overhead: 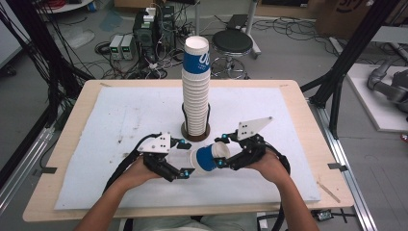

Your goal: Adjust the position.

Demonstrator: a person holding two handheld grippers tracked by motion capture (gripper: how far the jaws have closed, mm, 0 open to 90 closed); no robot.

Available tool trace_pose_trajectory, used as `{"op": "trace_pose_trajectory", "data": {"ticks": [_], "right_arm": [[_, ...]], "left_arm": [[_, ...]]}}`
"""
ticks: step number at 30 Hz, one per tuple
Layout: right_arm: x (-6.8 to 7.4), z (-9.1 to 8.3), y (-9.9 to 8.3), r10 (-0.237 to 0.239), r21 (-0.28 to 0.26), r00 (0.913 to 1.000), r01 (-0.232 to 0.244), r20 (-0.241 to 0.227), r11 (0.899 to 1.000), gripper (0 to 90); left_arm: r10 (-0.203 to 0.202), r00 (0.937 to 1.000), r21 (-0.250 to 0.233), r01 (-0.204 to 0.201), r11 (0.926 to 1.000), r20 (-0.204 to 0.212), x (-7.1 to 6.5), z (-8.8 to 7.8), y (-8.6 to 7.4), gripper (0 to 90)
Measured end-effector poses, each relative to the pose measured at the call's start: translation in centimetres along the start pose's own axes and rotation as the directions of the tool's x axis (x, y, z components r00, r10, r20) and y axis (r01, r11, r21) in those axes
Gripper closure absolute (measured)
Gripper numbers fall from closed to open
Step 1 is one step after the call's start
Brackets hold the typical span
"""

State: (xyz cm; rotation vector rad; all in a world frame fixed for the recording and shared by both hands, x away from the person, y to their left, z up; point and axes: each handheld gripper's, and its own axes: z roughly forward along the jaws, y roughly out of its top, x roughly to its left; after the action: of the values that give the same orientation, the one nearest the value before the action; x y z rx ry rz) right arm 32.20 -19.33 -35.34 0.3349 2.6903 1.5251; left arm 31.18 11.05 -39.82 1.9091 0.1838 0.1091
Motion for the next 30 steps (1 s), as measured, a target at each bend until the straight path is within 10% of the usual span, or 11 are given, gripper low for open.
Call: {"op": "trace_pose_trajectory", "data": {"ticks": [13,30], "right_arm": [[-0.4,-0.9,-2.2,0.064,-0.237,0.9966,-0.074,-0.052,0.969,31.7],[-0.2,-0.1,-2.4,0.085,-0.325,0.9869,-0.126,-0.137,0.937,31.7]], "left_arm": [[-0.055,0.9984,-0.195,0.057,0.9792,0.012,0.2,-0.7,-0.4,17.5],[-0.092,0.9936,-0.242,0.105,0.9644,0.064,-0.3,0.6,-0.6,15.3]]}}
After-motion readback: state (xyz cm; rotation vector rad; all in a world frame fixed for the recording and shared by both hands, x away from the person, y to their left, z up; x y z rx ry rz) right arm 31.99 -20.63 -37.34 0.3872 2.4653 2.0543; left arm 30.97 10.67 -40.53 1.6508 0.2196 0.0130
